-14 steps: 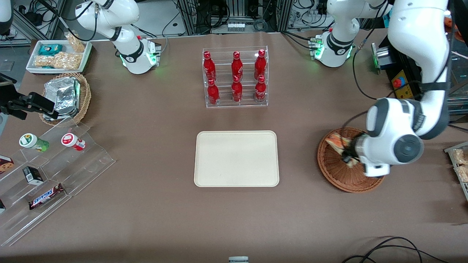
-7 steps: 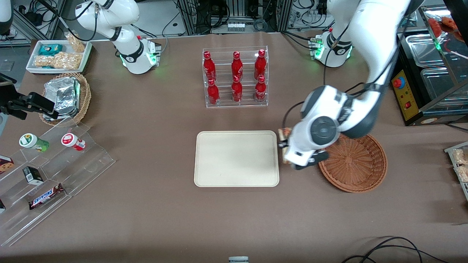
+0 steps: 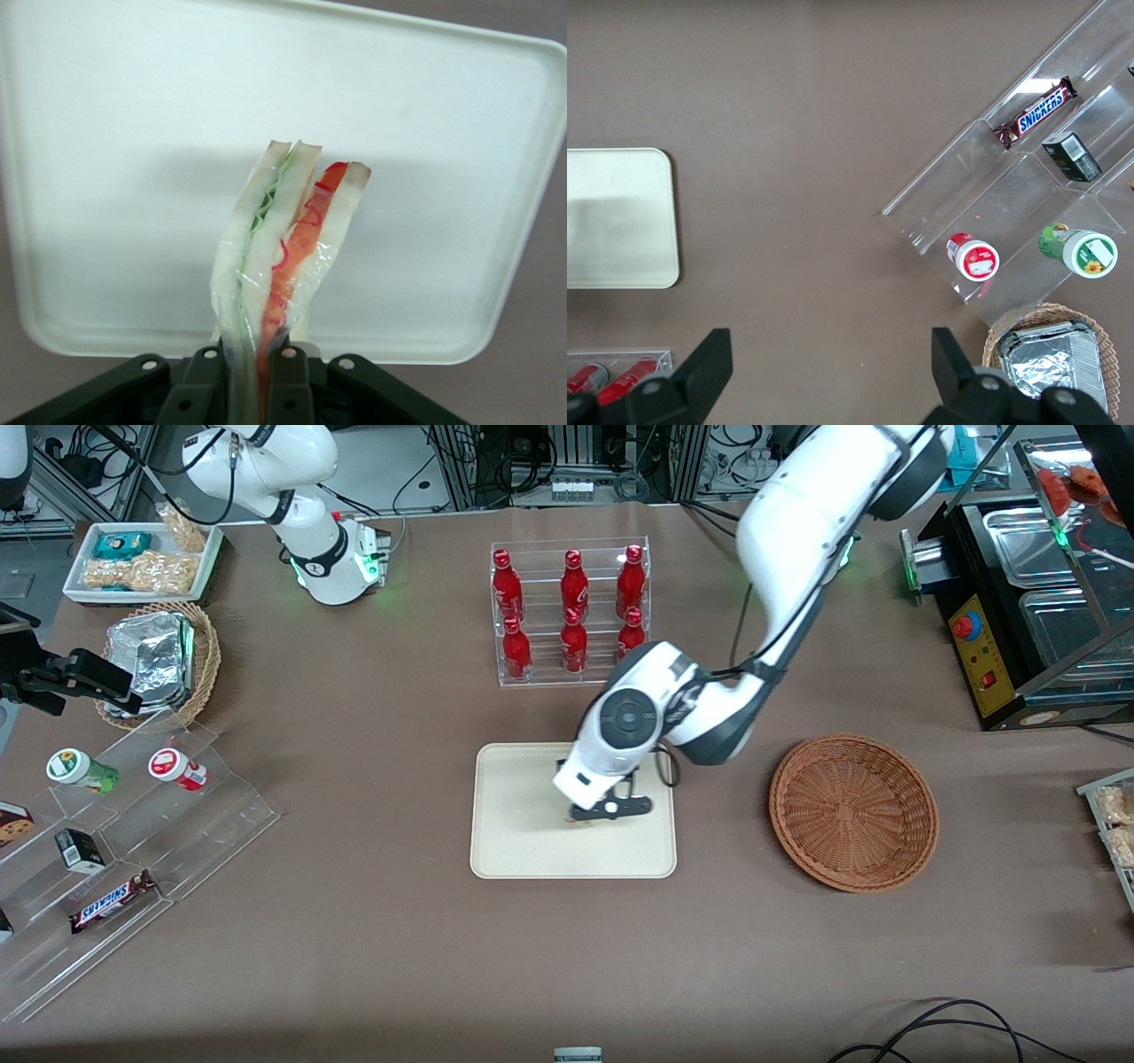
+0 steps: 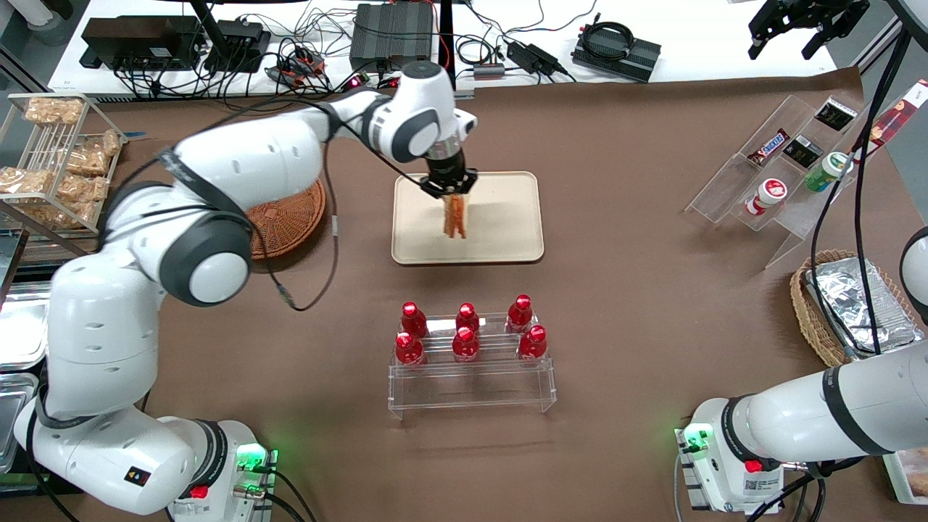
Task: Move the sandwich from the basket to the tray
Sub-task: 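Lift the sandwich and carry it over the cream tray, then lower the sandwich onto the tray and open the left gripper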
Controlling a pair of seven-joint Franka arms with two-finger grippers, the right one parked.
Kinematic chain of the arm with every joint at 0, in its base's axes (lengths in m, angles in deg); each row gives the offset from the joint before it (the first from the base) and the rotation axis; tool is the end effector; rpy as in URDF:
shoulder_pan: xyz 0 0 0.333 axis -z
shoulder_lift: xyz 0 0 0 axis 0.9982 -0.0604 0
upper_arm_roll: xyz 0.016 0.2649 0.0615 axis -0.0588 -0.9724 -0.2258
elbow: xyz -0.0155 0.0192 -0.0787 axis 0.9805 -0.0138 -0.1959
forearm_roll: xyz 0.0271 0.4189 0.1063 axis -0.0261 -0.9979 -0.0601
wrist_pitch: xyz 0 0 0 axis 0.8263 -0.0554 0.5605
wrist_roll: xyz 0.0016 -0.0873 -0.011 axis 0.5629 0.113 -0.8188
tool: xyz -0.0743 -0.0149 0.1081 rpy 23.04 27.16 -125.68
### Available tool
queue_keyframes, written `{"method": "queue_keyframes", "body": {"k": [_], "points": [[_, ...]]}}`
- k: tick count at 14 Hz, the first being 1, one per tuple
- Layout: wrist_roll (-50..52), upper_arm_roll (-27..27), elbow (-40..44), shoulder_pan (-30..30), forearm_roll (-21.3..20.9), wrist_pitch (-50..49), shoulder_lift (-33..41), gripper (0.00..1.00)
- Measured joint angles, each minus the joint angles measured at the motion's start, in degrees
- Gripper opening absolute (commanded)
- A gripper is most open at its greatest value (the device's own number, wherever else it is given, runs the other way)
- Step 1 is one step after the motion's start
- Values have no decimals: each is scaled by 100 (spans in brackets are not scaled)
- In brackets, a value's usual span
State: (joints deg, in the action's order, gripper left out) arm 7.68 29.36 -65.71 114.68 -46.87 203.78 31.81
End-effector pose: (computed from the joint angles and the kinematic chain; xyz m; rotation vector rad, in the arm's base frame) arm 0.5461 -0.5072 0.2062 2.9994 0.1616 -0.2243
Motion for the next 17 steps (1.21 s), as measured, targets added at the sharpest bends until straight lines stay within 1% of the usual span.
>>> {"method": "queue_keyframes", "body": {"k": [2,5,6,9,11,12,13,14,17], "points": [[251,-14,437,178,-70,-2,-329,8],[808,-19,831,223,-576,-3,-708,8],[914,-22,894,222,-673,-5,-779,8],[973,-22,947,223,-709,-11,-843,10],[985,-22,949,224,-710,-13,-877,17],[991,-21,950,225,-710,-13,-911,36],[1000,-20,951,225,-710,-13,-952,83],[1016,-20,951,226,-710,-13,-989,100],[1154,-11,977,230,-710,-12,-1020,100]]}}
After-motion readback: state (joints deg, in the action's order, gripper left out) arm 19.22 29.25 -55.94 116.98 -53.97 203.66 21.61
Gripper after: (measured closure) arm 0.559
